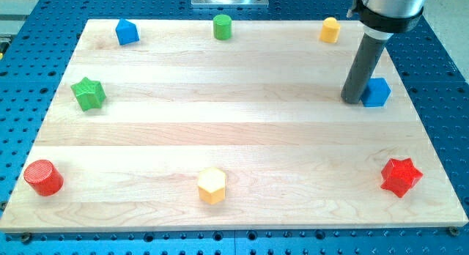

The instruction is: Place the arm vertically to the yellow heart

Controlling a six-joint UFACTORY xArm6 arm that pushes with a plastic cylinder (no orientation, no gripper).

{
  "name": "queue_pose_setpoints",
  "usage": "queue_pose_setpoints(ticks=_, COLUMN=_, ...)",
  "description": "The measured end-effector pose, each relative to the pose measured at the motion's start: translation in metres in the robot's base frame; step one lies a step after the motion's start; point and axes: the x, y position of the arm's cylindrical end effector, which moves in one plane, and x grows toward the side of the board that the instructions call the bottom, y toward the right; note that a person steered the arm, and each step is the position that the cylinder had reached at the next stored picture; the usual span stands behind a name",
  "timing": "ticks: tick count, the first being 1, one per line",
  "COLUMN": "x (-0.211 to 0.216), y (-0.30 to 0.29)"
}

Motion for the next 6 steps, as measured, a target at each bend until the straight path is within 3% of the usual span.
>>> queue_pose_setpoints(ticks=2, x=-0.03, y=0.0)
queue_pose_setpoints(ticks=5, x=-0.032, y=0.009)
queue_pose_setpoints(ticks=6, x=-0.067, y=0.014)
